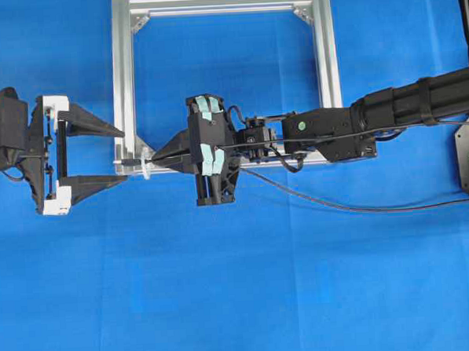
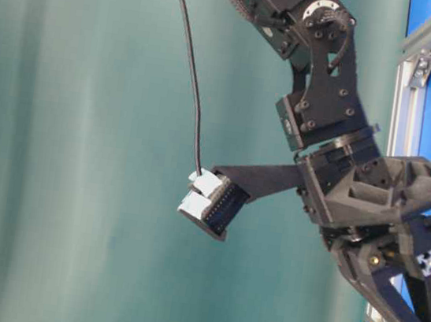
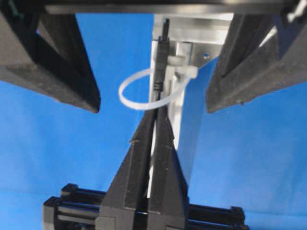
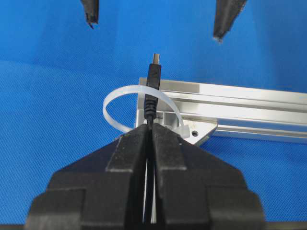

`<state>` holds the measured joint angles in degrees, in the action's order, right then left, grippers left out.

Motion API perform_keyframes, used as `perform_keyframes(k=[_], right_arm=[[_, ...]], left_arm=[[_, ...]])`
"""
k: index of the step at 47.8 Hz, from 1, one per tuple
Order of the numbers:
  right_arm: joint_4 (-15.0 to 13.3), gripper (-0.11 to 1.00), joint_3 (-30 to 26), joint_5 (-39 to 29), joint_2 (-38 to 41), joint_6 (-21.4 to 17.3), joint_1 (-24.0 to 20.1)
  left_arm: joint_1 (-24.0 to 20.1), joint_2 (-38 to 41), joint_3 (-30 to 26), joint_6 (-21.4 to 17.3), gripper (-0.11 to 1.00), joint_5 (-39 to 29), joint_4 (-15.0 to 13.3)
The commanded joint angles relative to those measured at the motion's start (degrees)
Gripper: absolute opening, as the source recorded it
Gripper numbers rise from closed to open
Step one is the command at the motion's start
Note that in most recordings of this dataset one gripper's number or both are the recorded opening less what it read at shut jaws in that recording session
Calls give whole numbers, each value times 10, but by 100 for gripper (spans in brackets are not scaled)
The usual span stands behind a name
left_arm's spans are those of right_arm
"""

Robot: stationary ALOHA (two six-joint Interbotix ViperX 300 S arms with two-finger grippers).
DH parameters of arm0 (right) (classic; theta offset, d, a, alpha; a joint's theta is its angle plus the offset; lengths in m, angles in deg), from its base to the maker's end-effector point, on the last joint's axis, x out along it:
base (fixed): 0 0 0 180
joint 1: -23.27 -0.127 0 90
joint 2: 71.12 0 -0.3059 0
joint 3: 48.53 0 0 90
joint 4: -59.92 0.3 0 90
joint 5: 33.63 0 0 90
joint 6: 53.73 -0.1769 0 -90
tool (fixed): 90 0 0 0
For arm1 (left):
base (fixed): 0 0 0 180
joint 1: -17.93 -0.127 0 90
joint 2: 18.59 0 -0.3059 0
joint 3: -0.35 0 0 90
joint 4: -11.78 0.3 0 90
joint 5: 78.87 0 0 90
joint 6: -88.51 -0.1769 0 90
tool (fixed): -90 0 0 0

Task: Insert the wire through the string loop located on the left side.
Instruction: 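Move the left gripper to the plug and grasp it beyond the loop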

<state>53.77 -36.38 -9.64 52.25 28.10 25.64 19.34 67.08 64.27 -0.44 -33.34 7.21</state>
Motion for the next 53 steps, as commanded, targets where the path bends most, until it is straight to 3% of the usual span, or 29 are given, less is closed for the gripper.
perform_keyframes(k=[1, 24, 53], right_arm=[[0, 0, -7, 6, -11, 1, 0], [-1, 0, -7, 9, -11, 1, 1], [-1, 0, -7, 9, -12, 0, 0]], left_arm=[[3, -5, -9, -1, 89, -4, 1], [-3, 91, -25, -1, 86, -13, 1], [-3, 93, -26, -2, 85, -15, 1]])
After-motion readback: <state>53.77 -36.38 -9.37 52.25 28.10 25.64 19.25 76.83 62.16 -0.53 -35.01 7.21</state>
